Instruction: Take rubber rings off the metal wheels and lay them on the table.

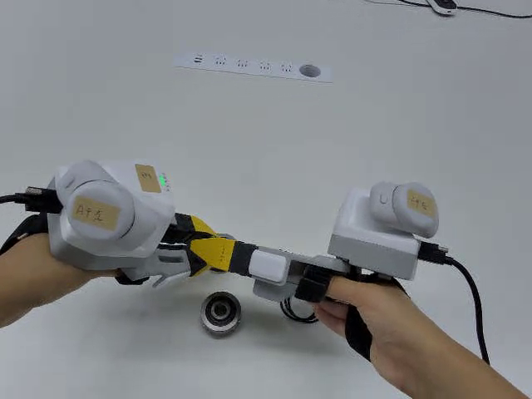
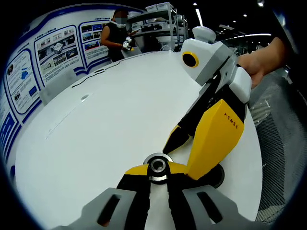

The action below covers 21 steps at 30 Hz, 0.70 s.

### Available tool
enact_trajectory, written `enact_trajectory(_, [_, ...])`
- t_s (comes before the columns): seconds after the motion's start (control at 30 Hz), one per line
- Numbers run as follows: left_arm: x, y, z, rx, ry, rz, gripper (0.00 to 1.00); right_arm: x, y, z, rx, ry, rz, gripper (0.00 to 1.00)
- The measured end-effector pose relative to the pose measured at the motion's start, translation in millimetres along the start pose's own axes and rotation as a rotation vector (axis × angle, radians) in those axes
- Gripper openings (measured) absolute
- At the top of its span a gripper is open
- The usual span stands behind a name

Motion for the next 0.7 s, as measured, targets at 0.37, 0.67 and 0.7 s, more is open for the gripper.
enact_trajectory(0.37, [0.1,0.1,-0.2,-0.007,-0.005,-0.006,0.13,1.6,-2.6,-0.8,0.034,0.009,-0.002,0.62])
enact_trajectory(0.67, [0.5,0.9,-0.9,-0.008,-0.007,-0.006,0.13,-1.3,-1.8,-1.2,0.077,-0.006,0.036,0.58])
enact_trajectory(0.7, [0.6,1.0,-1.0,-0.008,-0.006,-0.006,0.13,-1.3,-1.6,-1.2,0.077,-0.007,0.038,0.58])
Point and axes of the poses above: the centre of the closed fingertips' face, and the gripper's own axes: x roughly forward along the fingers, y roughly to its left, z roughly out of its top, the point moved 5 cm from there along -x, roughly backward along the fingers, and after that the axes turned 15 degrees about y, right-handed, at the moved point
